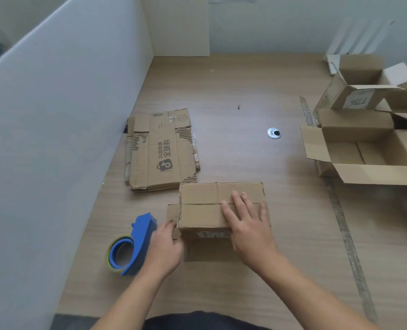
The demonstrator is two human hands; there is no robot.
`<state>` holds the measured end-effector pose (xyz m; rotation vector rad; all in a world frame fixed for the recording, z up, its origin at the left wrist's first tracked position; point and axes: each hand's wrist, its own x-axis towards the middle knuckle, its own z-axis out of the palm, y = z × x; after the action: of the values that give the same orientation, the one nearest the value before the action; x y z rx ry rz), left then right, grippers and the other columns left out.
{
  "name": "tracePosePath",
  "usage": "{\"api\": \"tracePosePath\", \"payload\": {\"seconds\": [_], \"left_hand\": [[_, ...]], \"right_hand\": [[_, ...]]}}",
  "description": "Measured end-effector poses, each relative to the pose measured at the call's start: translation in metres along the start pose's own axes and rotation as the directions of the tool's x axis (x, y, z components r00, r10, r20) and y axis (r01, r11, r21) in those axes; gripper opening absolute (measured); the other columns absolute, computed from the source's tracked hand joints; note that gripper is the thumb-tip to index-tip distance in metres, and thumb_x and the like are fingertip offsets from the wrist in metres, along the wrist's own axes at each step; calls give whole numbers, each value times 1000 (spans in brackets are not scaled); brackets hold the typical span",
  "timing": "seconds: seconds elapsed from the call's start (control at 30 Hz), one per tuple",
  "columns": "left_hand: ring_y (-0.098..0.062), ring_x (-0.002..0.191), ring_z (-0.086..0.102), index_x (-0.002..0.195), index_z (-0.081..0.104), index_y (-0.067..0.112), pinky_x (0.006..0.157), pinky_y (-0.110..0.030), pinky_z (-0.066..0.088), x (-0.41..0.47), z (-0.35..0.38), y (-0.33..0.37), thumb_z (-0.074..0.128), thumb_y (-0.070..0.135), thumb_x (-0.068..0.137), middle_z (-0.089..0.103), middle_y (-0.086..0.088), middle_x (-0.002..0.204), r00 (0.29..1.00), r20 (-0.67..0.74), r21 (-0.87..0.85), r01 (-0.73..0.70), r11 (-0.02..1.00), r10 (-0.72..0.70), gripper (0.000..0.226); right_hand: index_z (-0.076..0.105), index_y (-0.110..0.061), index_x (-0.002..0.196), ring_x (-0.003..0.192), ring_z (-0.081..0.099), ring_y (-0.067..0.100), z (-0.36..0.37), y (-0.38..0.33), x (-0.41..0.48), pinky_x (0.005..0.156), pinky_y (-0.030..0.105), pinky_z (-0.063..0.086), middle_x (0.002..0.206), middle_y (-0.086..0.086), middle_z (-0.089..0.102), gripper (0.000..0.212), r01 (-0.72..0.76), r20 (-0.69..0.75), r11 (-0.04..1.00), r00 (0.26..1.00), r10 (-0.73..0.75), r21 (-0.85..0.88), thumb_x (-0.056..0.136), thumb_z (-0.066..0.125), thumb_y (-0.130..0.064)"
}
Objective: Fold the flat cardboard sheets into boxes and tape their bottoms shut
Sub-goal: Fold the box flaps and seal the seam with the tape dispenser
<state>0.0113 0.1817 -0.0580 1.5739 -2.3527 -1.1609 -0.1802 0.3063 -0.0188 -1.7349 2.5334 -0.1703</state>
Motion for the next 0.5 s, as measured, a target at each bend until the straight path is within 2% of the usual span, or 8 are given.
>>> {"api": "tracePosePath", "payload": {"seconds": [0.07,0.1,0.17,0.23,0.33,0.43,0.5], "left_hand": [[-19,126,47,139,54,20,109,-38,38,-5,-13,4,59,25,93,56,5,134,982,-129,32,-135,990,138,47],[-21,121,49,137,55,19,105,-38,39,-7,-21,6,58,24,92,58,1,130,966,-205,88,-142,986,157,46],[-27,111,50,140,53,21,98,-41,42,-10,-36,-1,58,27,93,58,-4,125,948,-302,219,-33,975,100,48],[-27,106,47,146,45,32,91,-40,44,-14,-45,-14,56,33,94,55,-2,122,957,-289,336,108,936,-6,53],[-22,101,43,153,28,42,85,-35,45,-22,-50,-33,48,41,97,47,3,114,967,-221,430,214,877,-127,59],[-19,96,45,155,10,46,76,-33,45,-25,-49,-42,42,45,99,45,1,109,967,-181,425,242,872,-179,64],[-17,86,51,156,2,43,66,-31,43,-24,-44,-44,41,43,101,47,-1,102,973,-162,398,219,891,-166,68]], "right_hand": [[48,-16,143,139,40,36,8,-2,-4,110,55,24,152,17,41,84,29,-113,1000,993,-28,6,64,77,-7],[47,-16,144,140,40,35,11,0,-5,111,51,24,152,17,40,83,39,-153,999,988,-36,15,67,76,-6],[47,-20,144,139,41,34,10,4,-4,112,47,25,152,16,41,82,46,-179,998,983,-37,48,69,77,-8],[49,-26,140,137,44,34,7,6,-2,110,45,25,150,16,44,81,42,-162,994,986,-25,104,66,80,-13],[55,-30,131,132,48,35,0,5,2,104,45,29,146,14,49,73,30,-94,994,995,-20,109,62,78,-24],[61,-32,117,122,52,35,-8,0,9,96,47,37,137,13,53,53,-17,-52,996,998,21,85,67,69,-49],[62,-36,111,115,52,32,-11,0,13,91,47,39,130,10,56,50,-40,-63,995,997,46,93,69,60,-63]]}}
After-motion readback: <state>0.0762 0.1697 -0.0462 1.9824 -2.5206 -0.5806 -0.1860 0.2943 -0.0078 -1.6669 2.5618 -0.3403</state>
